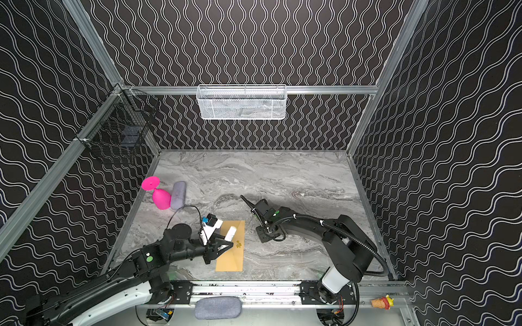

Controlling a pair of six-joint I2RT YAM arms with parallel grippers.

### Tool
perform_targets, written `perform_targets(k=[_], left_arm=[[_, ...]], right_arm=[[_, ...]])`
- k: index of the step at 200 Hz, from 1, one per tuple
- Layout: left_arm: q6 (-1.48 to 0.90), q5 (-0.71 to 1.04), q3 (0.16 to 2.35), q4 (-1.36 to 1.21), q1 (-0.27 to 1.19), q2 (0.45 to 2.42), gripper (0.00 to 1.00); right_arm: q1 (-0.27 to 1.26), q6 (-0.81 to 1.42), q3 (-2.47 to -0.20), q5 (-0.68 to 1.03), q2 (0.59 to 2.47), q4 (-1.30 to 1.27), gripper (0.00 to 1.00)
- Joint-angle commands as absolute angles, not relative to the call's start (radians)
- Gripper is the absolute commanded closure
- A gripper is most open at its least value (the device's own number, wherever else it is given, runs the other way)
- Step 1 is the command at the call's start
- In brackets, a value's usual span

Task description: Place the letter into the envelope and seal it

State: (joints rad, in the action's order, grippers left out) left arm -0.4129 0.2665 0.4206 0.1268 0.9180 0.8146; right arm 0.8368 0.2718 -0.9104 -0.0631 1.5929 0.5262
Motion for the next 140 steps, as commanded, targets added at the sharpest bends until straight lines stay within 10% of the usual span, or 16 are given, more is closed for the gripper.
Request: perform_targets(k=[1,140], left_arm=[[-0.398,0.269,0.43,0.084,0.917,0.827,1.0],[-0.277,0.326,0.532,0.004,0.919,0.973,1.0]], right_arm=[[0.833,0.28,-0.919,-0.07,1.57,0.544,0.73],[0.781,0.208,-0.969,0.299,1.037,0.697,0.77]])
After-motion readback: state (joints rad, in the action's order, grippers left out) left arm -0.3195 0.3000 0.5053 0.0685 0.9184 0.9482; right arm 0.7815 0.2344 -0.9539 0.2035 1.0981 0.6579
